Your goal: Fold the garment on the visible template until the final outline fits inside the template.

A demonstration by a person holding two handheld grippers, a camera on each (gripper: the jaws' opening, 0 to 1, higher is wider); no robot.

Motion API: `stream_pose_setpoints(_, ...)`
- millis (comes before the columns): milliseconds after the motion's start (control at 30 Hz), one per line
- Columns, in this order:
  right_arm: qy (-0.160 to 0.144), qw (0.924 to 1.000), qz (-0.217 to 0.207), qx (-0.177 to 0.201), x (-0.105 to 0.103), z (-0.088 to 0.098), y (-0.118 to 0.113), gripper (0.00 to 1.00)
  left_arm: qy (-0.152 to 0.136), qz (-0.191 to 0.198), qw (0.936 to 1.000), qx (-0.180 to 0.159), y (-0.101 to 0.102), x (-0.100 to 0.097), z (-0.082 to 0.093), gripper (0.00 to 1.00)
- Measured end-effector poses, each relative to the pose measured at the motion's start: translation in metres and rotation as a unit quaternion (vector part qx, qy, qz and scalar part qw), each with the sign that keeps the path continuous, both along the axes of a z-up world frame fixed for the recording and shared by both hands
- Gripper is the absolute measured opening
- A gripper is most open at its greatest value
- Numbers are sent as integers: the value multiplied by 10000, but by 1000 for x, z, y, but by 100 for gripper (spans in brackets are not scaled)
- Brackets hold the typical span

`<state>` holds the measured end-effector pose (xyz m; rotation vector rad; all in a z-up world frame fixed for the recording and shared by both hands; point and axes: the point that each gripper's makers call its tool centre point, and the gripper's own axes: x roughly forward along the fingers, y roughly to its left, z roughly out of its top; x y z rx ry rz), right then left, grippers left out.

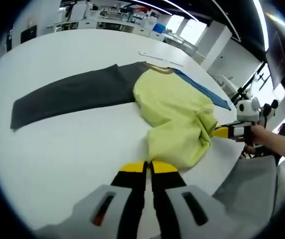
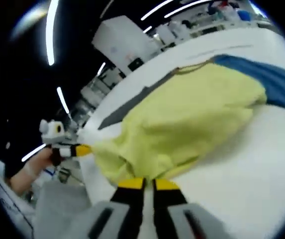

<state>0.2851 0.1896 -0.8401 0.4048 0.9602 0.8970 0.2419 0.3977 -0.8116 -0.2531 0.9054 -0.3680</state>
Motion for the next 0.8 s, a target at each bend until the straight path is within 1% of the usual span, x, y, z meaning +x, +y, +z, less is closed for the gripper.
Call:
stream_pose_setpoints(100,4,10000,-47,6,-1,3,-4,0,5,-8,10000,1,0,-1,0,0)
stream_pose_setpoints(233,-70,10000,-60,-36,-7,12,-18,0,17,-35,10000,-4,0,-2,0,0)
stream_pose_setpoints(367,-109,9999,-118,-27,-9,20,-40,0,72,-118,9999,-15,-2,-7,0,0)
stream_pose_setpoints(533,-213,9995,-193,-85,-26,38,-69,0,115,-220,9997,-17,-4,-15,2,0)
stream_pose_setpoints(567,-211,9994,-242,-99,-27,37,-79,0,131,-235,9996,-19,-4,-17,2,0)
stream_pose_setpoints(633,-220,9992,-320,-131,-35,43,-91,0,163,-272,9995,-17,-5,-20,2,0)
stream_pose_setpoints(800,-247,9978,-512,-329,-45,46,-121,0,233,-316,9992,-18,-6,-25,0,0)
